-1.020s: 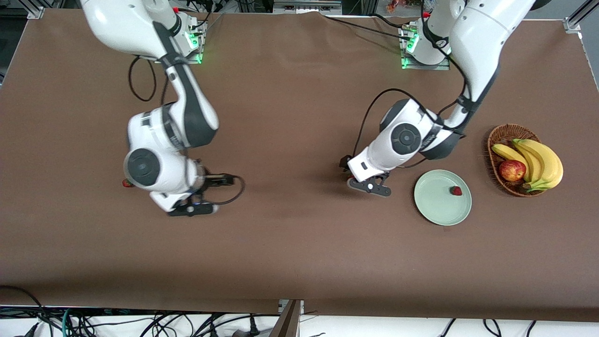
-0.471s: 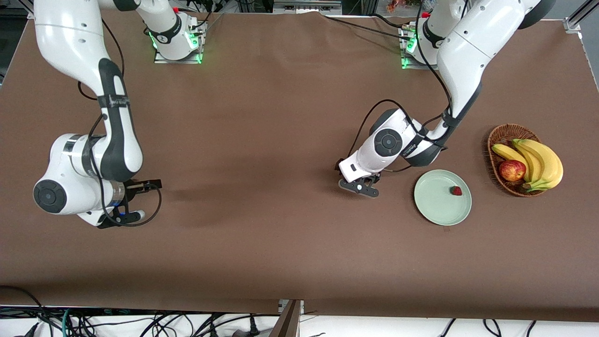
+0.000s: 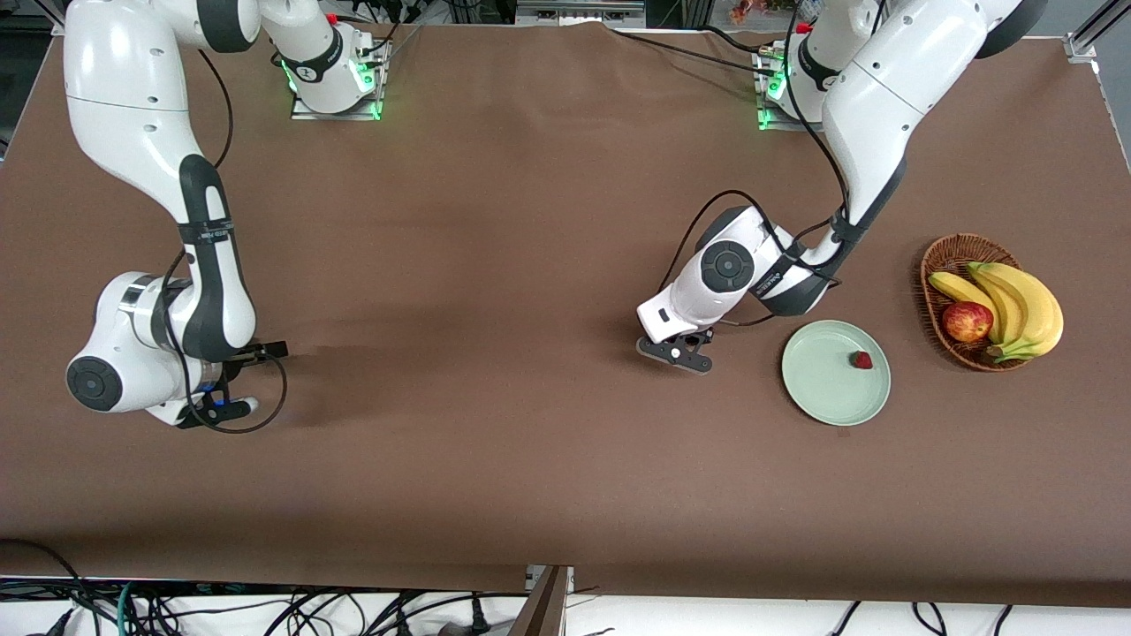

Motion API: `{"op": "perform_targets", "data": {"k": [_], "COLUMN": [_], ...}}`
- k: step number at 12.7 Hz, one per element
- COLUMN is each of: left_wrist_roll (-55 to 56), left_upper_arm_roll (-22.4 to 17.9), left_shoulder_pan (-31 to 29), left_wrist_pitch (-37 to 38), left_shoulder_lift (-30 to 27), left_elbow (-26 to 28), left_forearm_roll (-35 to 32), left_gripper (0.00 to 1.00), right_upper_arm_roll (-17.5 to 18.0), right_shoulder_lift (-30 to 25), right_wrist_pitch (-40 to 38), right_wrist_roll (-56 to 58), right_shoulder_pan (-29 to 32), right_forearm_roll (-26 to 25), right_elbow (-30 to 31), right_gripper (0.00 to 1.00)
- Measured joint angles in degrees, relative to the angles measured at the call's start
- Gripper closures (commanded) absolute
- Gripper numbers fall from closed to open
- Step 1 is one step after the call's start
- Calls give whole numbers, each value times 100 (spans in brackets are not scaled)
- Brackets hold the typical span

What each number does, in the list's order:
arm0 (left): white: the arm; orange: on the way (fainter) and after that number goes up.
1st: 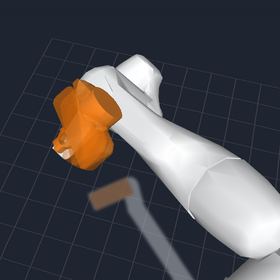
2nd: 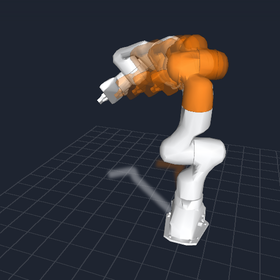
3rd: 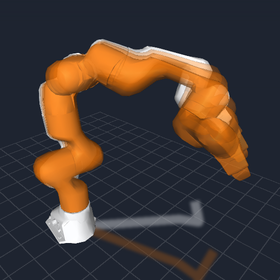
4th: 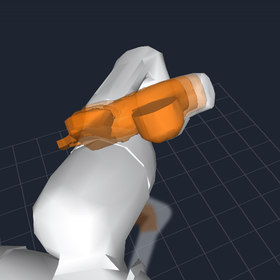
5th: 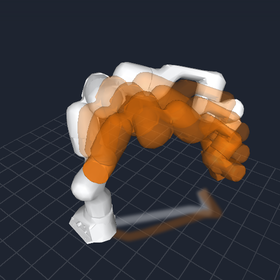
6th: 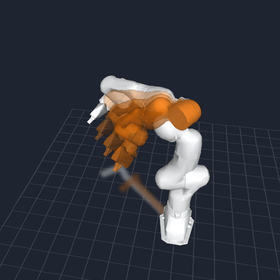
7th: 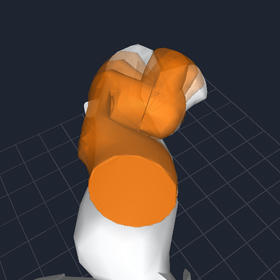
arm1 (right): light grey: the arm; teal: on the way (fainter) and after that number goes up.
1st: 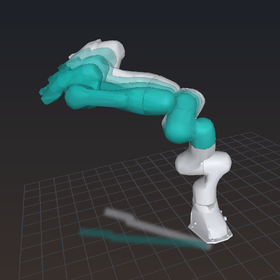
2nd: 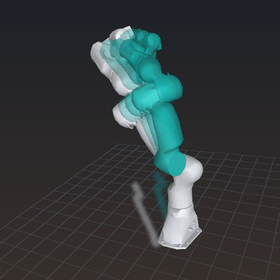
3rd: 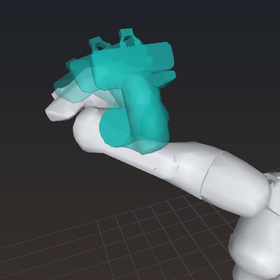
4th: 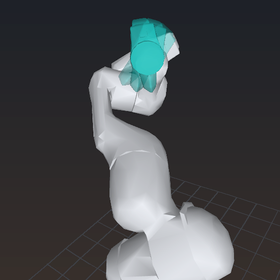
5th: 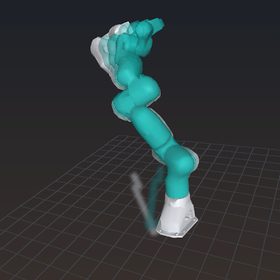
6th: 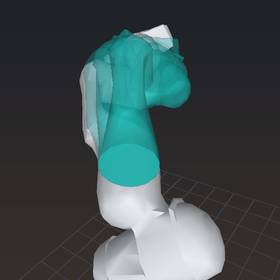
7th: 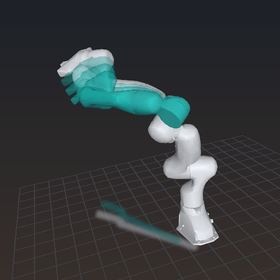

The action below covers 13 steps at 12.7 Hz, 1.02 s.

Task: Collect all strawberries into plate
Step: 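Grasp the strawberry with the left gripper while the right gripper grasps another, then lower the strawberry onto the green plate and open the left gripper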

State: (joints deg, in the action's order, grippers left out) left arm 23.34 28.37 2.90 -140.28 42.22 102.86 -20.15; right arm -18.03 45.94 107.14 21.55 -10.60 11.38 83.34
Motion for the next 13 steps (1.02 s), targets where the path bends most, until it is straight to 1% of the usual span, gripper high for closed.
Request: {"op": "perform_targets", "data": {"k": [2, 5, 7, 8, 10, 11, 12, 13], "left_wrist_roll": [0, -178, -969, -1569, -2777, -3369, -3827, -4137], "left_upper_arm_roll": [-6, -26, -68, -76, -103, -116, -129, -136], "left_shoulder_pan": [-13, -119, -466, -769, -1378, -1679, -1926, -2099], "left_wrist_pitch": [196, 1053, 1509, 1646, 1711, 1708, 1686, 1612], "left_shoulder_lift": [-86, -483, -770, -874, -958, -951, -915, -845], "left_elbow": [-34, -183, -202, -204, -209, -211, -206, -196], "left_forearm_roll": [-1, -15, -20, -21, -22, -22, -22, -22], "left_gripper": [100, 100, 100, 100, 100, 100, 100, 100], "right_upper_arm_roll": [0, 0, -1, -1, 0, 3, 4, 5], "right_shoulder_lift": [0, 2, 7, 10, 12, 12, 12, 12], "right_wrist_pitch": [0, 9, 217, 341, 462, 491, 503, 504], "right_wrist_roll": [66, 132, 295, 378, 420, 424, 424, 426], "right_shoulder_pan": [52, 112, 207, 243, 260, 260, 260, 260], "right_forearm_roll": [-99, -215, -226, -226, -227, -227, -227, -227], "right_elbow": [0, 50, 218, 326, 456, 496, 517, 526], "right_gripper": [0, 0, 0, 3, 24, 38, 49, 58]}}
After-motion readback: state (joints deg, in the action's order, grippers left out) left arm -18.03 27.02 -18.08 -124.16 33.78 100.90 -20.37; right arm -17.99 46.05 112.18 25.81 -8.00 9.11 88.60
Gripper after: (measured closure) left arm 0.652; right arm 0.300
